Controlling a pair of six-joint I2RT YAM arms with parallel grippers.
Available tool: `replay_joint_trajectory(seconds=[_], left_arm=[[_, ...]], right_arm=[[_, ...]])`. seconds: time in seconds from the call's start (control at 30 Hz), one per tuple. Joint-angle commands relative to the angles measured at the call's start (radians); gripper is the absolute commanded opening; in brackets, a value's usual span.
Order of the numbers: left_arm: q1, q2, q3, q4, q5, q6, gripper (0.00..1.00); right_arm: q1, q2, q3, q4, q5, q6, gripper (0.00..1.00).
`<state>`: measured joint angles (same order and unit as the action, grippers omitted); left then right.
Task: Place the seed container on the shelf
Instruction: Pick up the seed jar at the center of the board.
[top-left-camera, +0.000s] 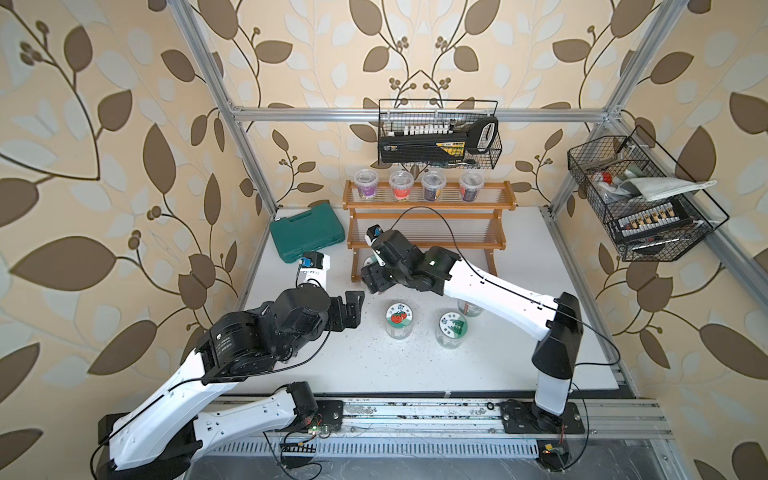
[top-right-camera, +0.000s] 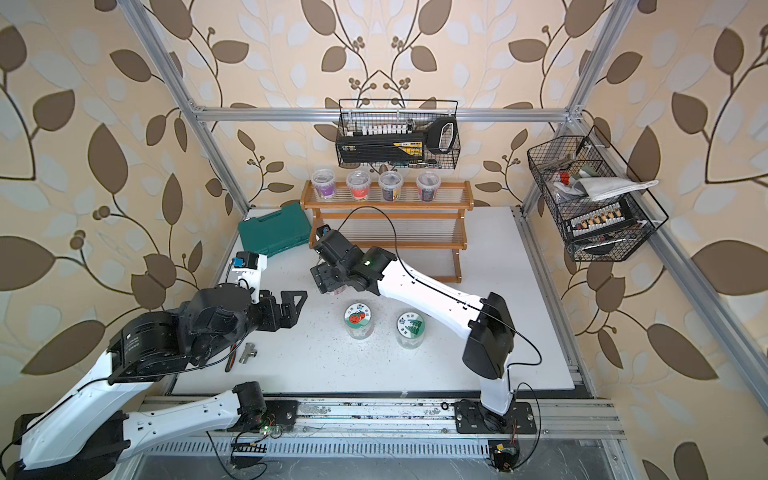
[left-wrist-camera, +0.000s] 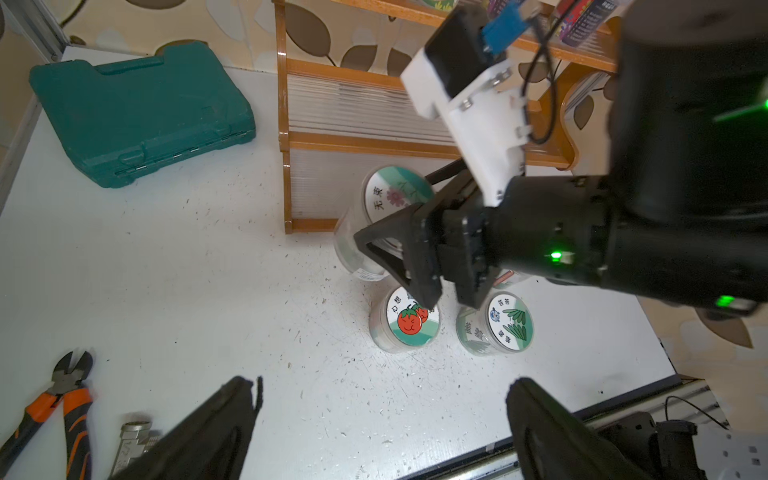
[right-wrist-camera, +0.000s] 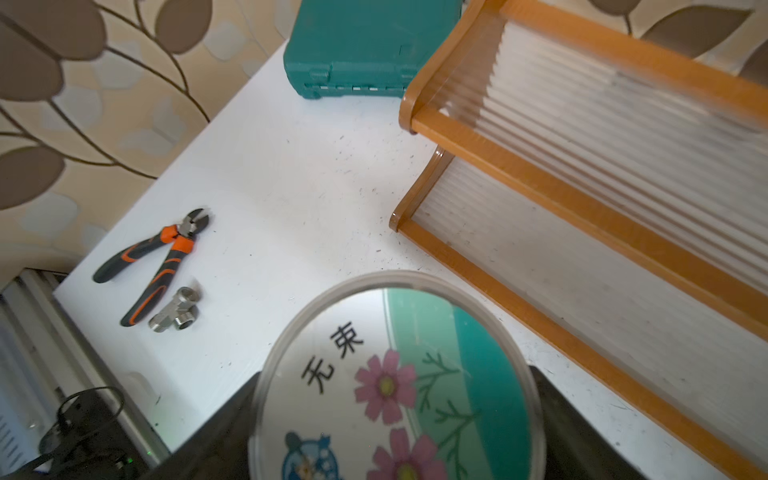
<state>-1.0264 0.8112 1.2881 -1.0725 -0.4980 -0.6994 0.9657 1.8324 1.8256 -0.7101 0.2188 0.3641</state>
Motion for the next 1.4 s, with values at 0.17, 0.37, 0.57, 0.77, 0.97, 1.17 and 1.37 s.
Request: replay_joint_trajectory(seconds=[0.17, 0.37, 0.57, 0.77, 0.97, 1.17, 1.37], left_arm=[[0.010, 0.010, -0.106, 0.264, 0.088, 0.293, 0.98], [0.010, 0.052, -0.173, 0.437, 0.238, 0.485, 0.98], [0.009, 0.042, -0.305, 0.682, 0.406, 0.668, 0.98], [0.010, 0.040, -0.394, 0.881, 0.483, 0.726, 0.98], [0.010, 0.051, -0.459, 1.042, 0.529, 0.763, 0.98], [0.010, 0.062, -0.510, 1.174, 0.561, 0.793, 0.98], [0.011, 0.094, -0.526, 1.257, 0.591, 0.810, 0.98]], right_arm=[[-0.009, -0.205, -0.061, -0.170, 0.009, 0.043, 0.58], [-0.018, -0.349, -0.115, -0.232, -0.027, 0.061, 0.58], [-0.038, -0.467, -0.166, -0.262, -0.099, 0.073, 0.57], [-0.039, -0.524, -0.183, -0.285, -0.140, 0.075, 0.57], [-0.039, -0.547, -0.196, -0.284, -0.198, 0.078, 0.57], [-0.040, -0.555, -0.198, -0.287, -0.234, 0.081, 0.57], [-0.041, -0.569, -0.206, -0.279, -0.249, 0.085, 0.56]])
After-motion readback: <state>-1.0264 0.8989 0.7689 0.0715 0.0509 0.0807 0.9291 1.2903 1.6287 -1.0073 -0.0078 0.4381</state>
